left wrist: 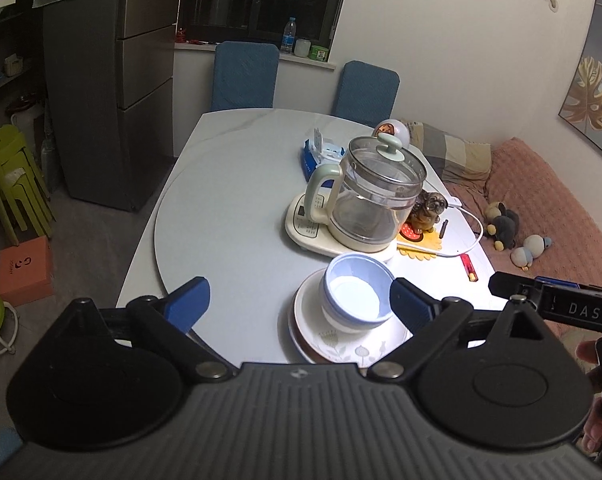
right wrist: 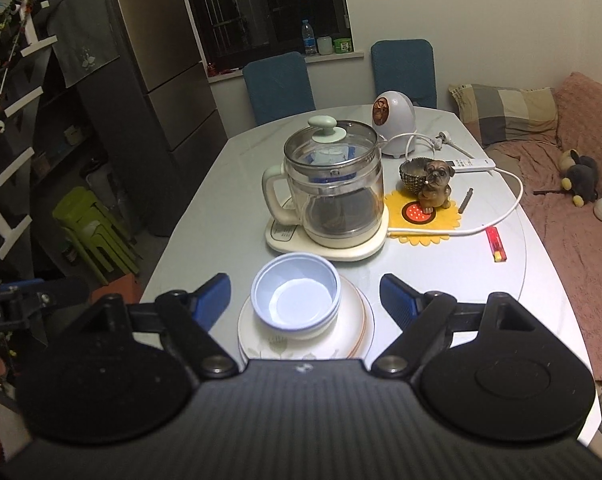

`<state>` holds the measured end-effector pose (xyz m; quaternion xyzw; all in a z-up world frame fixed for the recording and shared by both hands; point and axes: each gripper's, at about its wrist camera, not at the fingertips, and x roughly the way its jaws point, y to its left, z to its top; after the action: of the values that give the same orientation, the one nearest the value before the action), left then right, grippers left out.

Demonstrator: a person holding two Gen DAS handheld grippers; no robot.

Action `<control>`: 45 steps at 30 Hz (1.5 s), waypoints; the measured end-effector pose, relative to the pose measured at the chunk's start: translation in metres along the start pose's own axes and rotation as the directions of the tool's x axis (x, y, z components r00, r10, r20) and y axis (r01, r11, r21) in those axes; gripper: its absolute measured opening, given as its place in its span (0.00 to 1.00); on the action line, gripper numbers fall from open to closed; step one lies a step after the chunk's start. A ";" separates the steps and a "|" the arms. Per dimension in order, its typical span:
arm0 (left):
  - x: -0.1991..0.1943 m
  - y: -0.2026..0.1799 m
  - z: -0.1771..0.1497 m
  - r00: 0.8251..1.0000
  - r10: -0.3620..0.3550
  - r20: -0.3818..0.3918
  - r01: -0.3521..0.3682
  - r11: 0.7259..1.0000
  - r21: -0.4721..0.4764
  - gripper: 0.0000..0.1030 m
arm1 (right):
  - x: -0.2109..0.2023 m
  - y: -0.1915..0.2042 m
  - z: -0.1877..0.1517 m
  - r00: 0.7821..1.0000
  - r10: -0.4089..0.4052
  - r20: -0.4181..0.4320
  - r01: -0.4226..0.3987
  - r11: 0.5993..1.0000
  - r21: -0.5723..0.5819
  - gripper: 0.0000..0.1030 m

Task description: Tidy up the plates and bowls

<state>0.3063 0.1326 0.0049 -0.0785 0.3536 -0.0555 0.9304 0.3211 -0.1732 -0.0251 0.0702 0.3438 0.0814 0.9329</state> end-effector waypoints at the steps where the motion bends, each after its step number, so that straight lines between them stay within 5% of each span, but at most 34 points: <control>1: -0.004 0.001 -0.004 1.000 -0.001 -0.002 0.001 1.000 0.002 0.95 | -0.003 0.001 -0.003 1.000 -0.003 0.000 0.003 1.000 -0.001 0.81; 18: -0.028 0.010 -0.055 0.998 0.010 -0.070 -0.008 1.000 0.021 0.95 | -0.029 0.023 -0.063 0.997 -0.067 -0.025 0.067 0.997 -0.033 0.81; 45: -0.035 0.009 -0.060 0.996 0.051 -0.071 -0.051 0.999 0.012 0.96 | -0.030 0.027 -0.071 0.998 -0.060 -0.034 0.059 0.998 -0.036 0.81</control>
<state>0.2410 0.1408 -0.0186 -0.0629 0.3882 -0.0362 0.9187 0.2497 -0.1475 -0.0544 0.0423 0.3608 0.0606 0.9297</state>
